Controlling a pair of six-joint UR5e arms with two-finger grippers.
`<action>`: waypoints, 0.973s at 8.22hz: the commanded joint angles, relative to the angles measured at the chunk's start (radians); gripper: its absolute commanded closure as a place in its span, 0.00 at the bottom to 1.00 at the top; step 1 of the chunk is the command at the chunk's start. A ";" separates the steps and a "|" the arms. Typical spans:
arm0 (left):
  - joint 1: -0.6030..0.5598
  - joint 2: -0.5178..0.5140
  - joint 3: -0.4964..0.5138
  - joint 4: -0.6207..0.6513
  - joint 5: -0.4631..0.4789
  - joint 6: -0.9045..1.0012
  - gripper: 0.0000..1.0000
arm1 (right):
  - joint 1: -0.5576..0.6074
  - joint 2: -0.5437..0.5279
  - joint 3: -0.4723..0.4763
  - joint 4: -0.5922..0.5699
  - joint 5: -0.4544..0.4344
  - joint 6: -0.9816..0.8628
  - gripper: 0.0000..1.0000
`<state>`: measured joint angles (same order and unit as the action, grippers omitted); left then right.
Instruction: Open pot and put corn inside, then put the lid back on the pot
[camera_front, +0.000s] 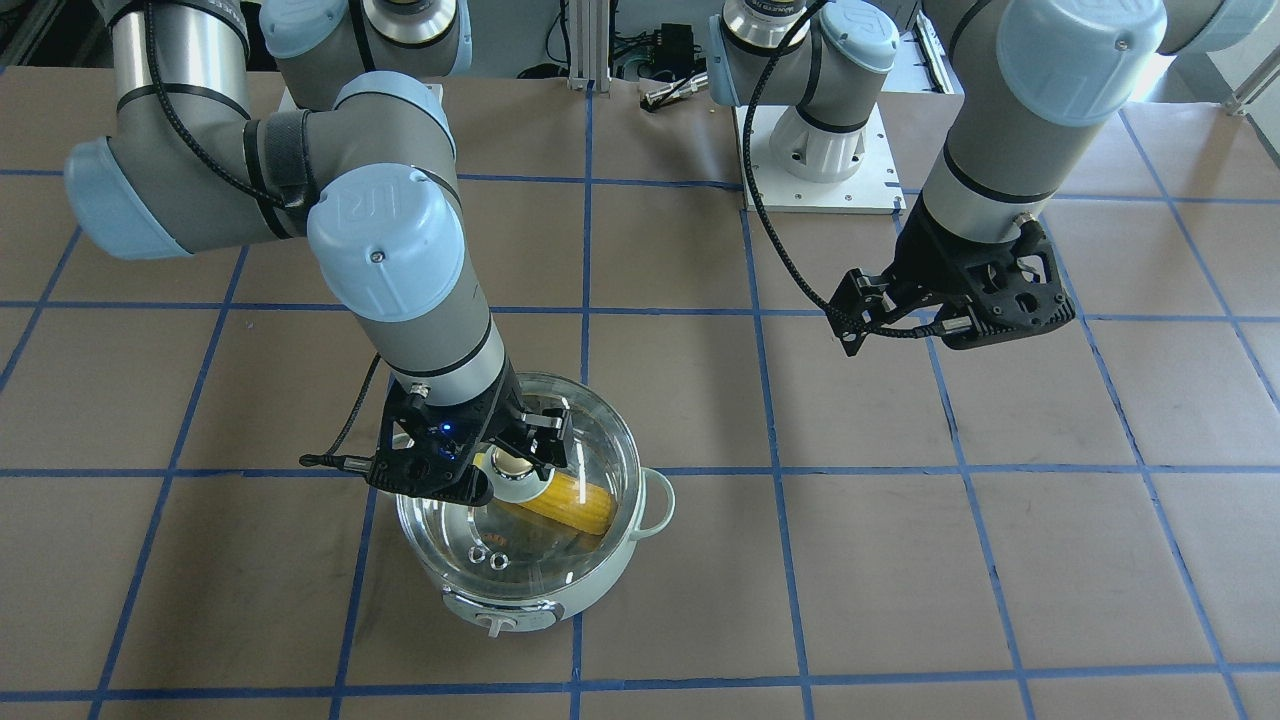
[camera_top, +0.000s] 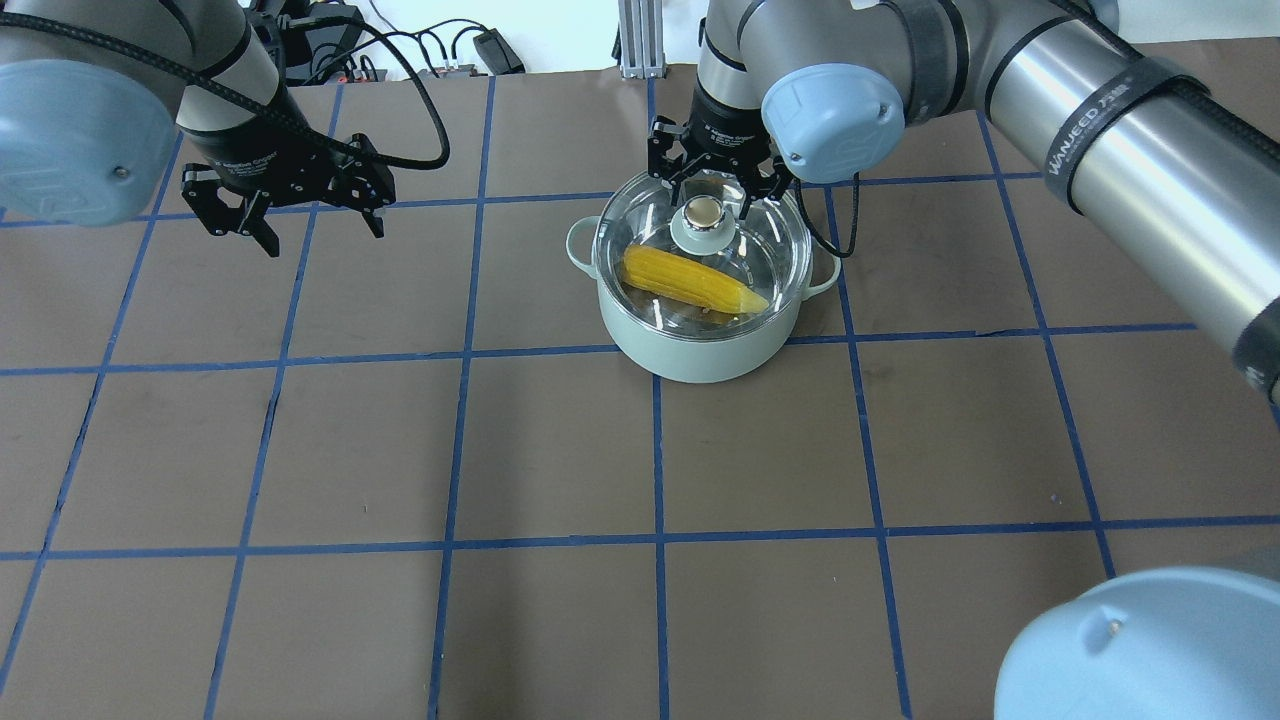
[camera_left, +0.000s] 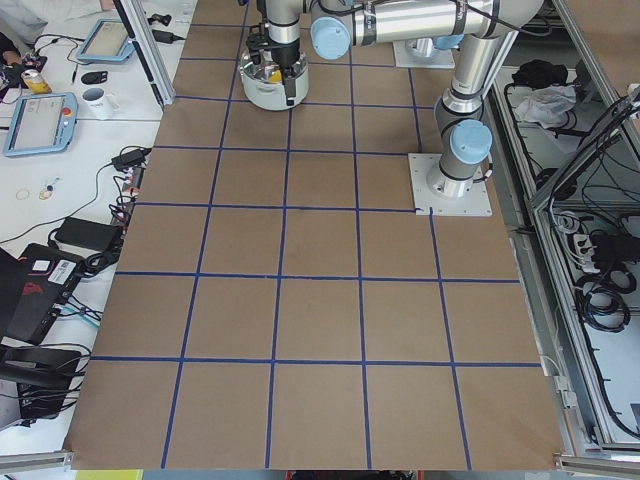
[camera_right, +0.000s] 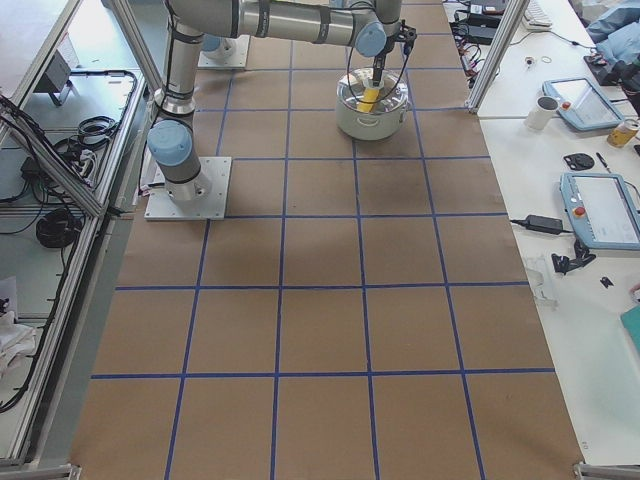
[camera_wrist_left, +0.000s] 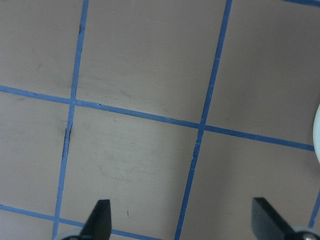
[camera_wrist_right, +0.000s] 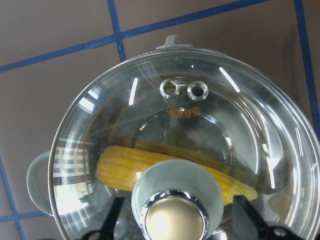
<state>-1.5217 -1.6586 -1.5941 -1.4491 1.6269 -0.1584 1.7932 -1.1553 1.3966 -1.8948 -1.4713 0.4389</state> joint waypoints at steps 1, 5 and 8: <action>0.000 0.000 0.000 0.003 -0.001 -0.003 0.00 | -0.008 -0.067 -0.011 0.019 -0.015 -0.087 0.04; 0.000 0.031 0.009 0.001 -0.013 -0.006 0.00 | -0.144 -0.326 0.005 0.254 -0.121 -0.482 0.00; -0.002 0.039 0.010 0.001 -0.010 -0.004 0.00 | -0.256 -0.394 0.015 0.365 -0.115 -0.643 0.00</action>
<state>-1.5224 -1.6275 -1.5841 -1.4479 1.6143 -0.1639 1.5992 -1.5163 1.4018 -1.5816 -1.5958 -0.1326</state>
